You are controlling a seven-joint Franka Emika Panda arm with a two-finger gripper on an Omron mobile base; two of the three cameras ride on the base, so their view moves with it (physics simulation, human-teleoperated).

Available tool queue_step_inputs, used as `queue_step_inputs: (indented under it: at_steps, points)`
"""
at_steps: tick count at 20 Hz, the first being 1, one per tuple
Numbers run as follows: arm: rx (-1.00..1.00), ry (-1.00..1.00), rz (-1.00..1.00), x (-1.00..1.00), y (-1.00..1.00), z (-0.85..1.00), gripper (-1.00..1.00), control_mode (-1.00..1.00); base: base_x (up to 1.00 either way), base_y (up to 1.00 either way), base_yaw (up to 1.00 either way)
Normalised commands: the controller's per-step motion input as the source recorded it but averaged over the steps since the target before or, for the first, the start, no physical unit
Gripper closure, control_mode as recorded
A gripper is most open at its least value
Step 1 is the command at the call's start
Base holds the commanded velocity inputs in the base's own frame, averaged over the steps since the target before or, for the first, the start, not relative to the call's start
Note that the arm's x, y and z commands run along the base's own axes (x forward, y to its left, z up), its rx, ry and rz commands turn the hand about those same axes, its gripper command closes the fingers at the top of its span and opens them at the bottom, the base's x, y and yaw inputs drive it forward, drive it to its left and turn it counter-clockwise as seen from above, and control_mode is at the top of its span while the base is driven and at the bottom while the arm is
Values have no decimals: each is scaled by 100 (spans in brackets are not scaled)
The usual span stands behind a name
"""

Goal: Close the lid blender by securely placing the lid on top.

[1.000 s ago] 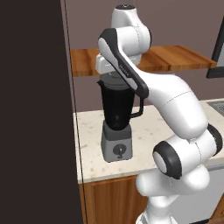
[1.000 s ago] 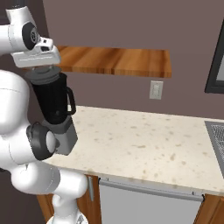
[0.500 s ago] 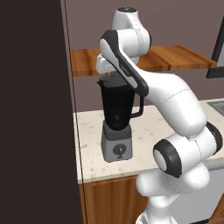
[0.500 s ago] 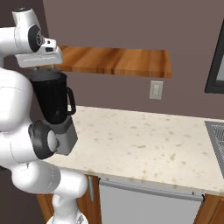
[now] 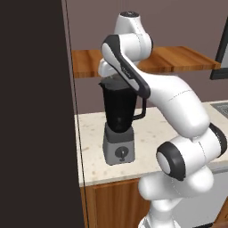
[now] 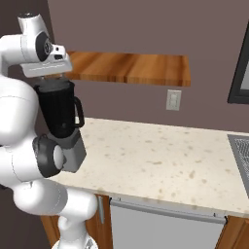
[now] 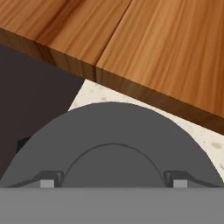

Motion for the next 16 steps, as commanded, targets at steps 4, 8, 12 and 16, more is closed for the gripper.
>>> queue_step_inputs:
  at_steps: [4,8,12,16]
  points:
    - [0,-12,7,0,-2,-29,100,-100,0,0,0]
    - [0,-16,8,0,-10,-37,100,-100,0,0,0]
    - [1,-3,7,1,-8,-38,100,-100,0,0,0]
    - [4,0,8,1,0,-34,100,-100,0,0,0]
